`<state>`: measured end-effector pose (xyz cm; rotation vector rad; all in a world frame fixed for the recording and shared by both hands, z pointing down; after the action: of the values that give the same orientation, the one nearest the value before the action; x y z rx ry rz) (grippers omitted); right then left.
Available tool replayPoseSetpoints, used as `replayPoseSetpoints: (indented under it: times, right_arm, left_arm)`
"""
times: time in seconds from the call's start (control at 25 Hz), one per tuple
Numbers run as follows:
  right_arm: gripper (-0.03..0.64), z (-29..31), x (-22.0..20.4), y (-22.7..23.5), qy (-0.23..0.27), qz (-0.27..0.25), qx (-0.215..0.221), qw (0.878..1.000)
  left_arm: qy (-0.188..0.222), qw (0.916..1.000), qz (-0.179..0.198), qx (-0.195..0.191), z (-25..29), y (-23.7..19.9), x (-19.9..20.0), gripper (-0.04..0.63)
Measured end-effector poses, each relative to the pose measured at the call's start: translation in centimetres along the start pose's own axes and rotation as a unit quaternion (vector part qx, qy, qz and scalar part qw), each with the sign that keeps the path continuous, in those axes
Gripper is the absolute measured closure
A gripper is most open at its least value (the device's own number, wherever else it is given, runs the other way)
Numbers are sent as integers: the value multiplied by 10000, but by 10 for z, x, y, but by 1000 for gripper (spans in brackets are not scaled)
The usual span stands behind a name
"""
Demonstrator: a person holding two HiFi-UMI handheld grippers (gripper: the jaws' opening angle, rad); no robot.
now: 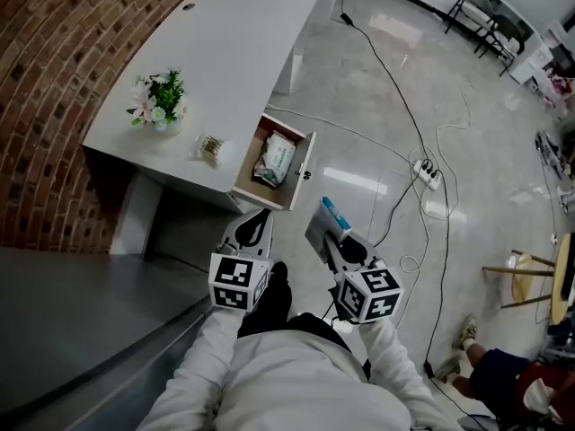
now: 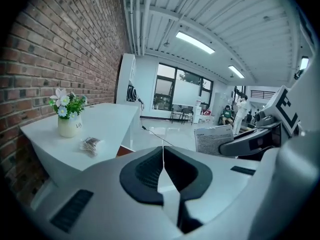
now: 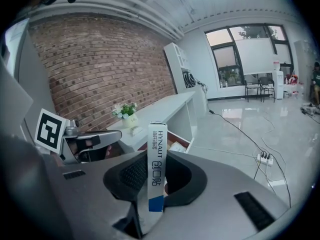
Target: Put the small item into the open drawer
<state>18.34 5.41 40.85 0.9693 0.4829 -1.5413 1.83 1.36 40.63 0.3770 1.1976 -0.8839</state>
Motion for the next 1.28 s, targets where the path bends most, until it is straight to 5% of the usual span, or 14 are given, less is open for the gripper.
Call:
replayPoseSetpoints:
  times: [0.4,0.64,1.28]
  right_arm:
    - [517,46,15,-9,-278,-479,433,9975]
    - [518,88,26,-10,-607,-960,969,9888]
    - [518,220,33,-25,-1642,-2474,2298,9268]
  left_arm:
    - [18,9988,-185,457,3,-35,1,574]
    - [154,9927,-504,1081,4,-59,6,574]
    - [288,9534,-1184,2759,-1,-103,-2,574]
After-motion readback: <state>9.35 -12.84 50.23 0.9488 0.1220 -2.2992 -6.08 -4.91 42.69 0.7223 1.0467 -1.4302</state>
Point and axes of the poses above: the fingertips, and each gripper's own axes: z forward along the fingers, y to its right, x out of its top, the point moved 4 cm from there along -z, backward along the fingers, and after that the axes turned 8 degrees about -x, right-handed, at the moved point
